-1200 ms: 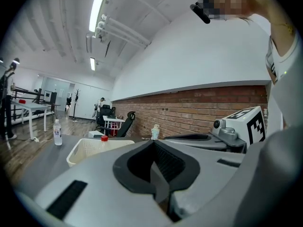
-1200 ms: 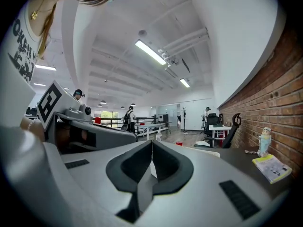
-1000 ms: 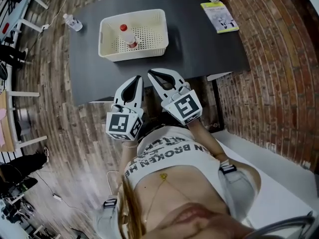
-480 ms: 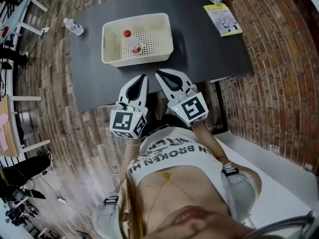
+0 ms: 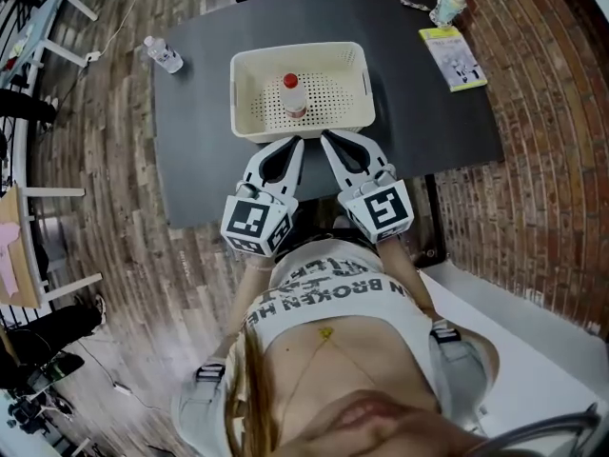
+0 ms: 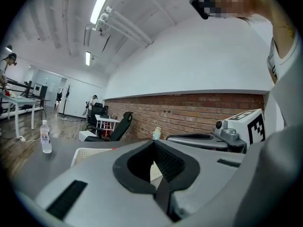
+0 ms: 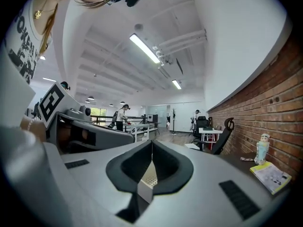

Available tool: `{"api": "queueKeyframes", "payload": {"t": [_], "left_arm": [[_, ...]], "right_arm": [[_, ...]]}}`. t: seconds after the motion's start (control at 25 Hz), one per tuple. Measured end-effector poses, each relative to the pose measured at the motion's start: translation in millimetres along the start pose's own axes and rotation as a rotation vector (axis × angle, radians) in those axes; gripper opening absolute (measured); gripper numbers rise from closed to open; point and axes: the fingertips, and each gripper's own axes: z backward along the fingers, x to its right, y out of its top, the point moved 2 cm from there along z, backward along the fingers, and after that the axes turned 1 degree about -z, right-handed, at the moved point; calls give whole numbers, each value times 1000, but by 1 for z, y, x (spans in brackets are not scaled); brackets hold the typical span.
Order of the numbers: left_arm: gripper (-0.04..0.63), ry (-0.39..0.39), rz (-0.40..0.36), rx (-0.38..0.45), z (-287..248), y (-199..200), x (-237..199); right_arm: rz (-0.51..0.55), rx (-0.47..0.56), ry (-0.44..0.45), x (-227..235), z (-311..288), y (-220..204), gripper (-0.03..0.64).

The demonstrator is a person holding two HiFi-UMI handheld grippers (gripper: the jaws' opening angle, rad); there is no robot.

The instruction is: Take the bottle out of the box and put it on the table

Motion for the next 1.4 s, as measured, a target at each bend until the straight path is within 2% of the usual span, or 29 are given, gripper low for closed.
{"api": "queueKeyframes", "payload": {"t": [0.4, 0.72, 1.4], "left_arm": [[5, -66, 3, -30, 3, -1, -76], [5, -124, 1, -34, 4, -2, -91], [5, 17, 21, 5, -33, 14, -81]], "right_arm": [[0, -39, -68, -12, -70, -7, 9], [-8, -84, -126, -19, -83, -16, 9], [8, -52, 7, 23, -83, -1, 9]]}}
